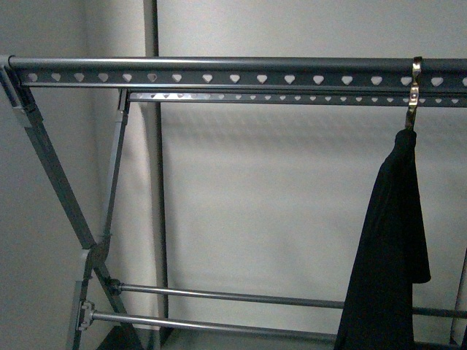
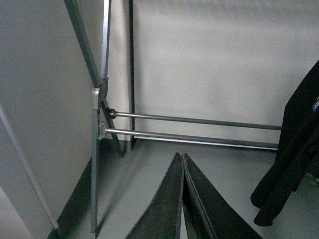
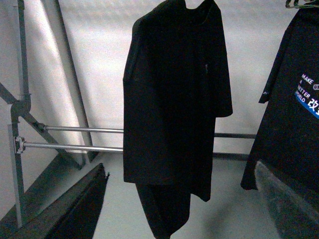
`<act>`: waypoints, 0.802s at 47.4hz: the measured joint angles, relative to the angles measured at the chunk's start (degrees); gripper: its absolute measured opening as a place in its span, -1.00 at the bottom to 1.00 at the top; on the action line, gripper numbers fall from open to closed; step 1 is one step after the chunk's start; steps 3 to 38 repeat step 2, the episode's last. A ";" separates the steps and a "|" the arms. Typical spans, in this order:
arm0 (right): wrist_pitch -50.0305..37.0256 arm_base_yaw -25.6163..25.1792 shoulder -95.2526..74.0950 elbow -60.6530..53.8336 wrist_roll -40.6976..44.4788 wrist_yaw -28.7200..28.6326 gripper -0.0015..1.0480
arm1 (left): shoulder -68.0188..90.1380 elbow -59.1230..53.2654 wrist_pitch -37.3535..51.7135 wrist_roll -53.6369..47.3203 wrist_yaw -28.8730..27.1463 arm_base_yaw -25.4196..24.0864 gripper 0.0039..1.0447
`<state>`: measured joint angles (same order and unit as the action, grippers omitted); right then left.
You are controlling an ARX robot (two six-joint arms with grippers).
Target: Hang clothes on hanger
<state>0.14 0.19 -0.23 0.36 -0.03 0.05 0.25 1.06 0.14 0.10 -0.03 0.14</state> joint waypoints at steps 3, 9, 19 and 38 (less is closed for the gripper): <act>0.00 0.00 0.00 0.00 0.00 0.00 0.84 | 0.00 0.00 0.00 0.02 0.02 0.00 -0.89; 0.00 0.00 0.00 0.00 0.00 0.00 0.84 | 0.00 0.00 0.00 0.02 0.02 0.00 -0.89; 0.00 0.00 0.00 0.00 0.00 0.00 0.84 | 0.00 0.00 0.00 0.02 0.02 0.00 -0.89; 0.00 0.00 0.00 0.00 0.00 0.00 0.84 | 0.00 0.00 0.00 0.02 0.02 0.00 -0.89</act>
